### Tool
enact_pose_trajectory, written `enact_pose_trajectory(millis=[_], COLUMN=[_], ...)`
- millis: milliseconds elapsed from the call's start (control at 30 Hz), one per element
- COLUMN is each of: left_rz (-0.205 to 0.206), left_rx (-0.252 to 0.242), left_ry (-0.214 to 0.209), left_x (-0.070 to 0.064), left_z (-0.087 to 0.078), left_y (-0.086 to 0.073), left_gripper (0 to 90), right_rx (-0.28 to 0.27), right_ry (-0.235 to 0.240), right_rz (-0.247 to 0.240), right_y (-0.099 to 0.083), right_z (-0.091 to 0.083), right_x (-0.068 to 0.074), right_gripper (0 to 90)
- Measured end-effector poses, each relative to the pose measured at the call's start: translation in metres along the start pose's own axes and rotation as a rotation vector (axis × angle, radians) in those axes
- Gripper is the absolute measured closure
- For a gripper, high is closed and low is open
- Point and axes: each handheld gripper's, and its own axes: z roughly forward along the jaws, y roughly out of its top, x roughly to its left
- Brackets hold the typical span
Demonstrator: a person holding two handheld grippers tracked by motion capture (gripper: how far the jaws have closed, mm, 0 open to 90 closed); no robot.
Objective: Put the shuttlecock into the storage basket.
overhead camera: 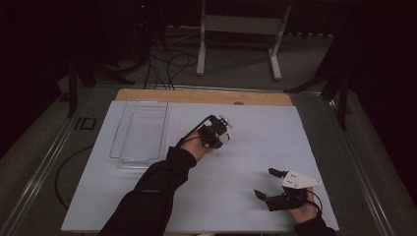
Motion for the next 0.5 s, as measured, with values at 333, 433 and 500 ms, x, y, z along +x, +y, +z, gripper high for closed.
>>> enact_pose_trajectory(millis=[333,433,500], left_rz=[0.021,0.028,0.029], left_rx=[0.007,0.004,0.000], left_ry=[-0.006,-0.004,-0.010], left_x=[-0.001,-0.001,-0.001], left_z=[-0.016,-0.023,-0.027], left_y=[-0.004,-0.005,-0.005], left_gripper=[90.0,90.0,90.0], right_rx=[0.003,0.005,0.005], right_ry=[0.000,-0.001,-0.001], right_rz=[0.002,0.001,0.001], right_y=[0.000,0.000,0.000], right_z=[0.000,0.001,0.001], right_x=[0.000,0.000,0.000], right_gripper=[8.5,8.4,8.4])
